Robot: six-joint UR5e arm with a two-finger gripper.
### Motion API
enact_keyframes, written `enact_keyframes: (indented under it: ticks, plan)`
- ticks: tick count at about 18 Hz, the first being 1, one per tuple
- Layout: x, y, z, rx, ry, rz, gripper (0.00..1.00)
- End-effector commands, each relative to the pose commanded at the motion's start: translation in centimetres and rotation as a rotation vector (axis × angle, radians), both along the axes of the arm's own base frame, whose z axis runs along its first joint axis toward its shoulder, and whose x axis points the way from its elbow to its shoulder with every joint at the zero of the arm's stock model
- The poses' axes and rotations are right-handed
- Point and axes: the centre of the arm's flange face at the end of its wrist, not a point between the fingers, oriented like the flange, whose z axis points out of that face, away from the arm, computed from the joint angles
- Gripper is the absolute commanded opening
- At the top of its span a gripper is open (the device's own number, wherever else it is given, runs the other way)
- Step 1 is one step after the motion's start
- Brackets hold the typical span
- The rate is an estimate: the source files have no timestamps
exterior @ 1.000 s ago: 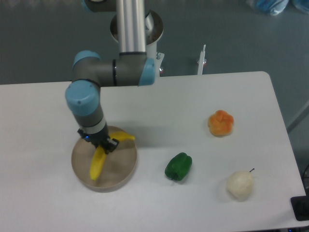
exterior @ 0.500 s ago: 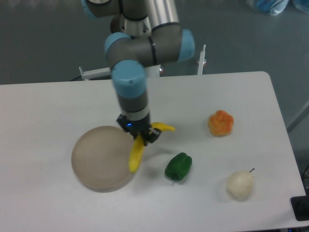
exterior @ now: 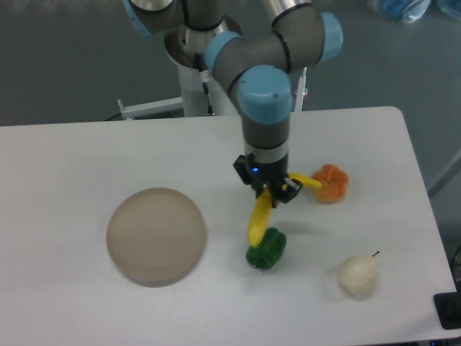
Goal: Pick up the banana from the plate
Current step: 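Lift the banana off the plate and carry it toward the green pepper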
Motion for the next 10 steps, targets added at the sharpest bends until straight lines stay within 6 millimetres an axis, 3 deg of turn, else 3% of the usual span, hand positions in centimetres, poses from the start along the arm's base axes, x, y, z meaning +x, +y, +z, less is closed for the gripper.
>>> enact_keyframes:
  ticks: [10]
  plan:
    - [-1.2,0.09,0.18,0.01,0.015,-0.009,0.15]
